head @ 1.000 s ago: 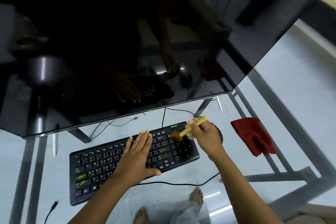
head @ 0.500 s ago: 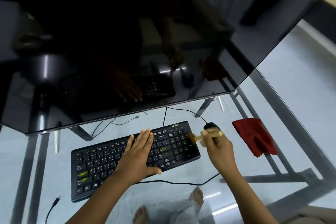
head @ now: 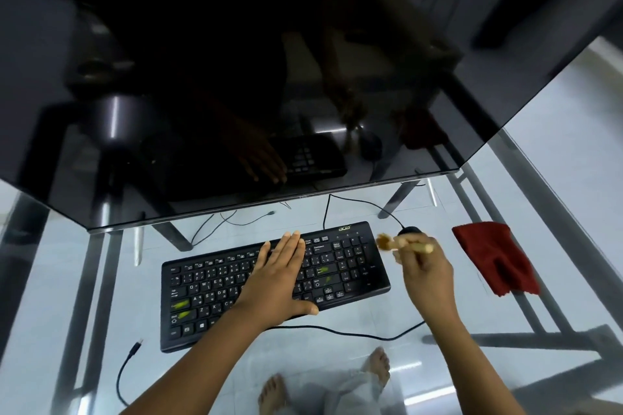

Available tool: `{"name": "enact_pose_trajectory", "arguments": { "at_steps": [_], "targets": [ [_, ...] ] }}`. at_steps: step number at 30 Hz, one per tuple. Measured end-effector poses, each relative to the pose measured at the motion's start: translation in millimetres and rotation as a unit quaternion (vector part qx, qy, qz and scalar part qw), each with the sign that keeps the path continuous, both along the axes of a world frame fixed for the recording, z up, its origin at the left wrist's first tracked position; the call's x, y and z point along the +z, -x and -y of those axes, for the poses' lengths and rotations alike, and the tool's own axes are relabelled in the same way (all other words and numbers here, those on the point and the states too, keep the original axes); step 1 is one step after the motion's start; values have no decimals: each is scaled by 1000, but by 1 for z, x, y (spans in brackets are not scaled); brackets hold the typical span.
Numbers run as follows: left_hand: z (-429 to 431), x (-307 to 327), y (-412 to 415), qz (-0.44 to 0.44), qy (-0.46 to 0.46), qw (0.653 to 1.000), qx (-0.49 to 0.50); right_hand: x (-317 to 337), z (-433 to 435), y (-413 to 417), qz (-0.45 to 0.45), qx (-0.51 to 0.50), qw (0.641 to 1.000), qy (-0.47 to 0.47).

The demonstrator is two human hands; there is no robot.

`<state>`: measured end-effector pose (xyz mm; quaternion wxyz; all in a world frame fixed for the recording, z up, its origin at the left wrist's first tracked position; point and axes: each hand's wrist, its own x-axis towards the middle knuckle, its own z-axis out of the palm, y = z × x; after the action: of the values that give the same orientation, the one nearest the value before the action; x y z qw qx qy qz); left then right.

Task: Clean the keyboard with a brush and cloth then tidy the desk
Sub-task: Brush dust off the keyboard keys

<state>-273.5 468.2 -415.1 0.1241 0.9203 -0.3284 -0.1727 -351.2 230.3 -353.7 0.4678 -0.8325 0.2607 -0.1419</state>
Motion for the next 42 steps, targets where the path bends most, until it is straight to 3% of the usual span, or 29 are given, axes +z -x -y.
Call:
{"name": "enact_pose_trajectory", "arguments": {
  "at_steps": [2,3,6,8,10,13,15,17,18,21,23,26,28,29,30,32,34,38,41,42],
  "targets": [
    [0,1,0,2,-4,1000,-3,0,-1,-1,-55,65,993,-82],
    [-1,2,0,1,-6,1000,-4,2,-4,-1,-93,87,989,-75],
    [0,2,0,2,-9,1000,-2,-1,4,-1,-60,12,995,85],
    [0,2,1,3,-10,1000,-2,3,4,1,-47,28,998,7],
    [-1,1,0,4,-12,1000,-4,3,0,5,-95,105,987,-70],
    [-1,0,0,3,-7,1000,-3,1,6,6,-93,22,995,40],
    [0,0,0,2,-6,1000,-2,2,11,9,-44,-26,998,-22],
    [-2,0,0,3,-8,1000,-5,3,6,10,-66,37,988,-134],
    [-2,0,0,4,-7,1000,-6,4,0,11,-96,70,984,-136],
    [-3,0,0,6,-6,1000,-8,-2,-3,9,-119,17,992,34],
    [-4,2,1,5,-9,1000,-12,-1,-3,6,-81,-2,997,17],
    [-4,5,1,13,-24,999,-21,6,-11,-1,-128,70,988,-58],
    [-6,7,3,16,-23,999,-17,11,-8,-7,-112,28,993,27],
    [-7,7,4,18,-20,1000,-10,15,-6,-10,-88,-1,994,70],
    [-10,8,5,22,-15,1000,1,21,-5,-9,-72,-10,997,27],
    [-18,10,10,29,-5,999,30,20,-8,-6,-96,89,991,-29],
    [-28,10,18,31,15,997,70,16,-16,0,-163,149,975,9],
    [-52,3,32,65,70,980,172,5,-17,3,-108,55,986,113],
    [-75,-1,42,57,84,962,255,7,-26,2,-114,140,983,39],
    [-82,-1,47,53,85,953,285,6,-25,1,-111,126,985,32]
  ]
}}
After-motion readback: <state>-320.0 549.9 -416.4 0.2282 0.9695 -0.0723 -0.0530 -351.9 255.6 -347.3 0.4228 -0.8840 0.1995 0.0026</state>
